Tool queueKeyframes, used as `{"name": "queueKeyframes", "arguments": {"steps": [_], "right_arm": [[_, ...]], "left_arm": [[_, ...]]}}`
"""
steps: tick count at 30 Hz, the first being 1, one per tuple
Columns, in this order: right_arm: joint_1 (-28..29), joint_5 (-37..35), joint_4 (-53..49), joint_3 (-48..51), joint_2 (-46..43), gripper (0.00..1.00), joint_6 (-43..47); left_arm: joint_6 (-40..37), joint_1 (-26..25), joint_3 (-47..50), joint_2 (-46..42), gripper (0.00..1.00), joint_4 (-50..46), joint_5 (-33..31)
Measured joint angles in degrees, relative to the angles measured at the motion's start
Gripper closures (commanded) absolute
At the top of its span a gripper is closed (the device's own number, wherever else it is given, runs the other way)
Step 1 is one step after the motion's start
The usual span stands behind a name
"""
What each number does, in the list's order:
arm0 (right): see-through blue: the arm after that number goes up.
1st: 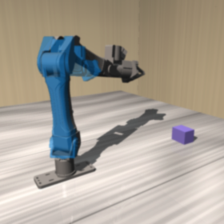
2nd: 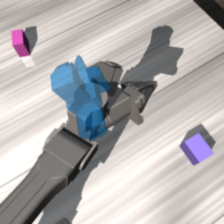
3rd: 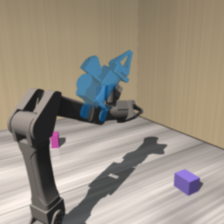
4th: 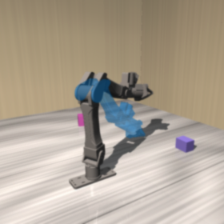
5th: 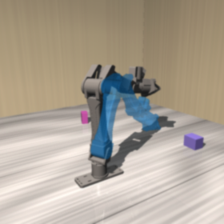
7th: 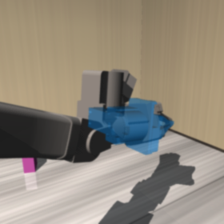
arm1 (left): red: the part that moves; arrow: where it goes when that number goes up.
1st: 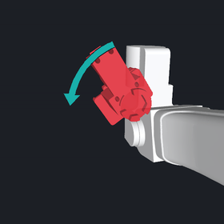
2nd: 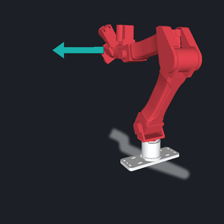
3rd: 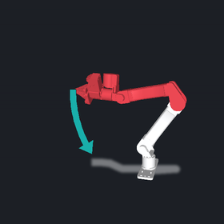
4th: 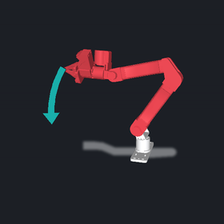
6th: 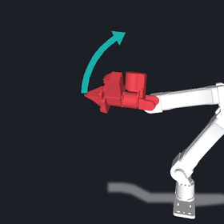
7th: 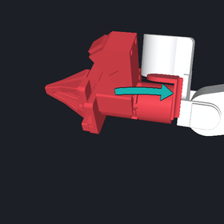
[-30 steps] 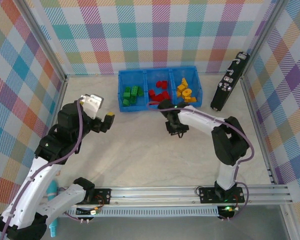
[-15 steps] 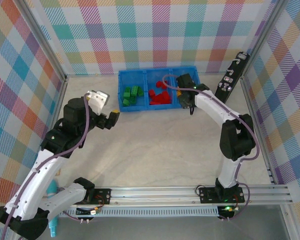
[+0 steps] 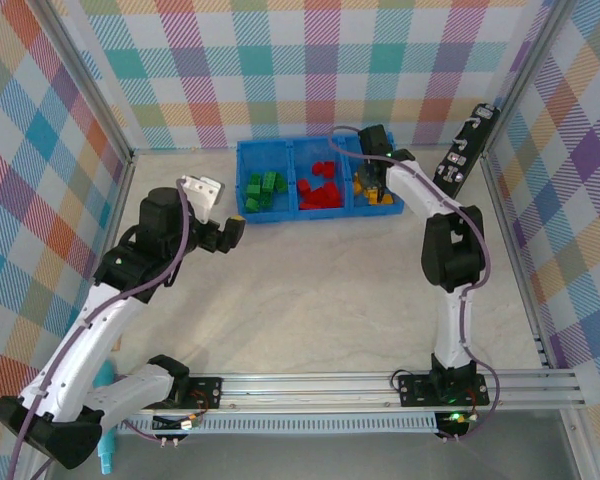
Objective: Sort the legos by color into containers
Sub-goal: Place the lego in the container.
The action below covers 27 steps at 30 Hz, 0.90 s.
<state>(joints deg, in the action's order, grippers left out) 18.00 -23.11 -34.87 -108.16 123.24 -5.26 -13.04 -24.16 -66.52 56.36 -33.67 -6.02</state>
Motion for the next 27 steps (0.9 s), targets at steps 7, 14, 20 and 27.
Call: {"name": "queueKeyframes", "arguments": {"steps": [7,14,20,27], "right_arm": [[-1.8,2.2,0.6,-7.2,6.8,0.66,0.7],[-2.2,4.2,0.9,-8.7,8.4,0.55,1.5],[-2.2,5.1,2.3,-8.6,8.4,0.52,1.5],[-2.2,7.1,3.4,-5.2,7.3,0.46,1.5]], "left_arm": [[2.8,0.7,2.1,2.2,0.00,3.8,0.6],[4.9,2.8,7.4,4.7,0.00,8.6,-2.2],[6.4,6.4,10.7,6.2,0.00,13.8,-4.2],[6.4,12.2,22.2,6.0,0.00,26.8,-6.7]]}}
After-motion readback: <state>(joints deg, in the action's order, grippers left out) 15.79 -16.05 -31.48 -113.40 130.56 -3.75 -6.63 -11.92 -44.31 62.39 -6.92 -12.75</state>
